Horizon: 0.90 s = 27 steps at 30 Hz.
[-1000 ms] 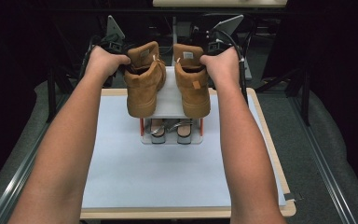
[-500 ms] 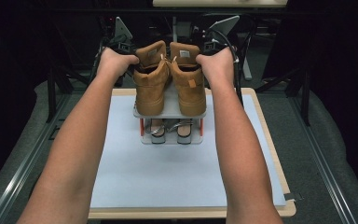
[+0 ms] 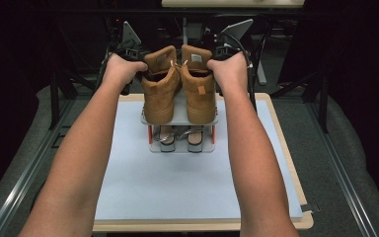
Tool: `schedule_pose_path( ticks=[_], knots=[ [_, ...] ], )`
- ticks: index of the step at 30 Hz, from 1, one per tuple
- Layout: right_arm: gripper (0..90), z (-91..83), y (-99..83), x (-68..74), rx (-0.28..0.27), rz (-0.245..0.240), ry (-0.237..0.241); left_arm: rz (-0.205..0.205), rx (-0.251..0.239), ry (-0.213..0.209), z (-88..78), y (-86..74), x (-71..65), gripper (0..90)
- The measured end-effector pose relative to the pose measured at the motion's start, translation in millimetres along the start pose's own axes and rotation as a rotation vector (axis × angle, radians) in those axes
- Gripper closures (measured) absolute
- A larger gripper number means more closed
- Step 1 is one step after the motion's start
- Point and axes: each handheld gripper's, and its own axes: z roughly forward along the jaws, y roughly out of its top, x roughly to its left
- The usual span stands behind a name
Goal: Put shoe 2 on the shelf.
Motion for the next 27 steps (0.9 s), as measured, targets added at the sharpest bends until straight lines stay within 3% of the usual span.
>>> schedule_pose_path(
  ticks=[15, 27],
  knots=[
    [79.5, 3.0, -4.9, 6.3, 0.034, -0.059, -0.060, 0.028, 0.007, 0.001, 1.3, -2.8, -0.3, 78.3],
    [77.2, 4.4, -5.1, 8.1, 0.069, -0.070, -0.085, 0.035, 0.005, 0.001, 1.1, -2.8, -0.7, 75.2]
  ],
)
